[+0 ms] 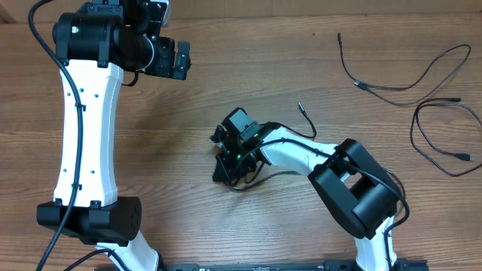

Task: Untangle cables

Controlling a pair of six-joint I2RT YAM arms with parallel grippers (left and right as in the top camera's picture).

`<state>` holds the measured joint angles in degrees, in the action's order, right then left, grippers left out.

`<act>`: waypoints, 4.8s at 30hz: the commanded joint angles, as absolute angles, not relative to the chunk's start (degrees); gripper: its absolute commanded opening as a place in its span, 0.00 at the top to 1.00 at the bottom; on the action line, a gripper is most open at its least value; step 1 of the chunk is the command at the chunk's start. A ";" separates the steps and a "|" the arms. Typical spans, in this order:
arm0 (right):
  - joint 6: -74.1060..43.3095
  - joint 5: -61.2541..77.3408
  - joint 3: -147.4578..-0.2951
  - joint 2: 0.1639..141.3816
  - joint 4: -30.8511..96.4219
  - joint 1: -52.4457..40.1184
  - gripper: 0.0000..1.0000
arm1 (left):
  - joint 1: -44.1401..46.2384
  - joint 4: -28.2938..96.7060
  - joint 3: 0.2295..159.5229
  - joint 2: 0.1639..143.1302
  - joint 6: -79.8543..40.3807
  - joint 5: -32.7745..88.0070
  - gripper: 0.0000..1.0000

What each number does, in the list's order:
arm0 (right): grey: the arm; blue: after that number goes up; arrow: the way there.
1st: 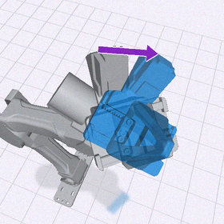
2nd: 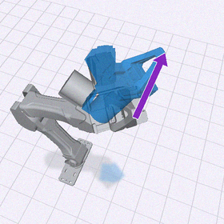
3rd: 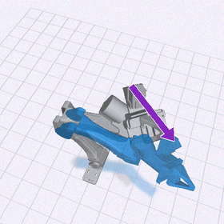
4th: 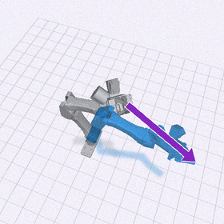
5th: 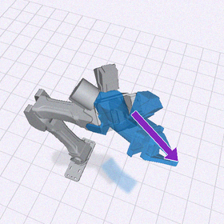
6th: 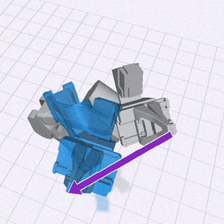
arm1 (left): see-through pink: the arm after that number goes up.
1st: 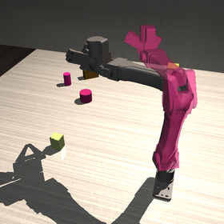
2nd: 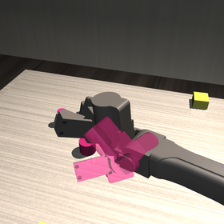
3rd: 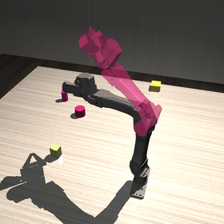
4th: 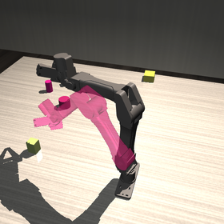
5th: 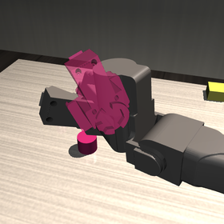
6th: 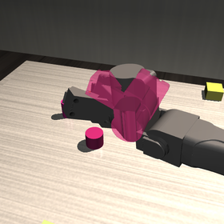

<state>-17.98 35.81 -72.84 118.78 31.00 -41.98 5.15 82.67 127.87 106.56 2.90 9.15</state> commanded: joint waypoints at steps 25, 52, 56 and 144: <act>-18.06 4.19 -96.62 75.68 40.42 -38.87 0.96 | 5.28 82.48 128.29 107.24 2.13 8.93 0.00; -19.77 -22.02 -96.62 71.37 62.43 -38.85 0.97 | 5.28 82.48 128.29 107.24 2.13 8.93 0.00; -20.91 -23.46 -96.62 70.65 66.06 -38.83 0.96 | 5.28 82.48 128.29 107.24 2.13 8.93 0.00; -47.09 -20.47 -93.80 83.96 81.97 31.29 0.96 | 5.48 82.46 128.29 107.24 2.13 8.93 0.00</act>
